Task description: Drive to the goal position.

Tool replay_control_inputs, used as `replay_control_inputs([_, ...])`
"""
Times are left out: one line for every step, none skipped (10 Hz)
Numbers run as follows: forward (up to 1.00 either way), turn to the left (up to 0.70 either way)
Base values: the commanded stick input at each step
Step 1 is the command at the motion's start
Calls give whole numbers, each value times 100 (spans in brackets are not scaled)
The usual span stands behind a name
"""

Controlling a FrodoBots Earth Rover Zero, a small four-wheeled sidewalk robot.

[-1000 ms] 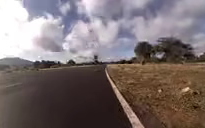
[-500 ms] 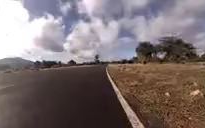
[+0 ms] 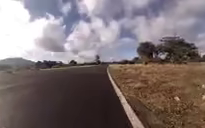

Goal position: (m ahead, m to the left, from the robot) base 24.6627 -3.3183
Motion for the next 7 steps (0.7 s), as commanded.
replay_control_inputs([50, 0])
replay_control_inputs([50, -21])
replay_control_inputs([50, -45])
replay_control_inputs([50, -50])
replay_control_inputs([50, -50])
replay_control_inputs([50, -33])
replay_control_inputs([50, -10])
